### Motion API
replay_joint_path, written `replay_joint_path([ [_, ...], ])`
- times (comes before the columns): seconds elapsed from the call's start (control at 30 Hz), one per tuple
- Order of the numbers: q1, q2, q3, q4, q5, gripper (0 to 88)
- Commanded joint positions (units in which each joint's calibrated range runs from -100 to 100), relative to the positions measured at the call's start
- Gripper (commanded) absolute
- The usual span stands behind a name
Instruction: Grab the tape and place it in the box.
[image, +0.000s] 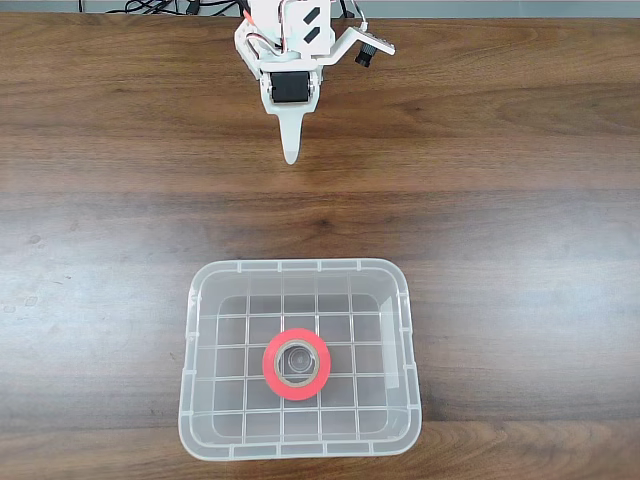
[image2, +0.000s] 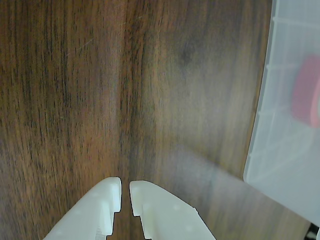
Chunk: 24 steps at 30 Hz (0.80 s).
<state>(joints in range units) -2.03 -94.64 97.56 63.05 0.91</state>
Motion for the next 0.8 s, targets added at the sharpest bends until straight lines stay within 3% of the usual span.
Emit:
replay_joint_path([
  [0.0, 0.4, -4.5, 0.0, 2.1, -1.2, 1.2],
  [0.13, 0.4, -4.2, -0.2, 2.6, -3.4, 1.2],
  [0.77, 0.5, -4.2, -0.2, 2.5, -3.4, 1.7],
])
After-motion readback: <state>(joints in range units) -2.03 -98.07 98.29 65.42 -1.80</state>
